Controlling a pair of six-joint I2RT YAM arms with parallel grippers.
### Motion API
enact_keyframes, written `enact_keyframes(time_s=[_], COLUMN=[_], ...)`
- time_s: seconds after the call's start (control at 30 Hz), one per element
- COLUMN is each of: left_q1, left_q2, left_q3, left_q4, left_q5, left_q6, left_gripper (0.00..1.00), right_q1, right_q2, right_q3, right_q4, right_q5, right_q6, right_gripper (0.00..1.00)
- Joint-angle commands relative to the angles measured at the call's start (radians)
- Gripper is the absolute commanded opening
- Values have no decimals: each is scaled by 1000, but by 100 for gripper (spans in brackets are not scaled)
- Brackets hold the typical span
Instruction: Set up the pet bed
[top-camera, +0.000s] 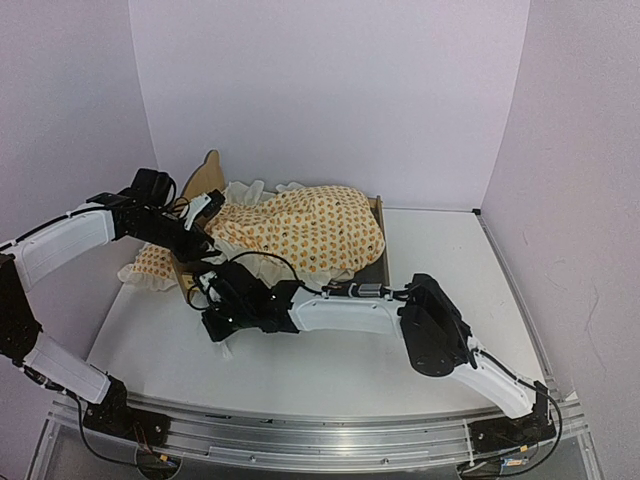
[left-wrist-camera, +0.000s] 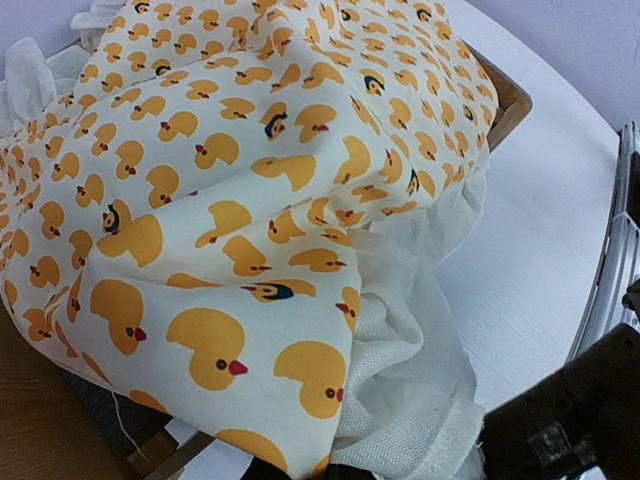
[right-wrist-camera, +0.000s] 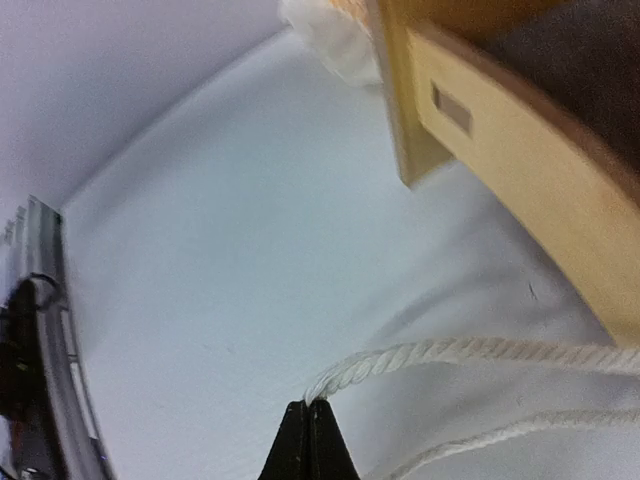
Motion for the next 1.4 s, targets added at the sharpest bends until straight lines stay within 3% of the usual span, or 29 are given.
enact_keyframes(time_s=[0.0, 0.07, 0.23, 0.33, 0.43, 0.47, 0.57, 0.67, 0.77, 0.87, 1.0, 1.07, 1.2, 1.37], left_q1=[-9, -9, -9, -10, -9, -8, -4, 7, 41, 94, 114, 115, 116, 96], left_q2=[9, 26, 63, 59, 46, 38, 7, -43, -94, -122, -162, -203, -227, -131], left_q3=[26, 46, 62, 64, 108, 129, 205, 266, 286, 278, 203, 123, -86, -147], left_q4=[111, 136, 107, 47, -41, -78, -171, -224, -241, -256, -287, -271, -153, 63], left_q5=[-6, -11, -30, -75, -113, -125, -149, -65, 4, -13, 27, 63, -66, -132], left_q6=[-127, -158, -176, -174, -166, -169, -192, -212, -266, -308, -197, -53, 220, 307], left_gripper=[5, 9, 47, 80, 98, 99, 100, 100, 100, 100, 99, 88, 70, 51], right_q1=[-23, -43, -101, -104, -105, -108, -125, -140, -143, -146, -178, -197, -203, -205], right_q2=[-97, -145, -189, -196, -182, -181, -182, -187, -210, -247, -257, -237, -193, -173], right_q3=[3, -94, -227, -260, -263, -269, -283, -275, -282, -307, -309, -290, -225, -195], right_q4=[178, 323, 526, 580, 597, 605, 648, 666, 678, 695, 698, 695, 679, 660], right_q5=[-212, -246, -233, -217, -182, -164, -129, -139, -151, -136, -88, -80, -102, -113], right_q6=[47, 117, 294, 302, 320, 336, 381, 396, 386, 387, 453, 467, 465, 456], right_gripper=[0, 0, 0, 0, 0, 0, 0, 0, 0, 0, 0, 0, 0, 0])
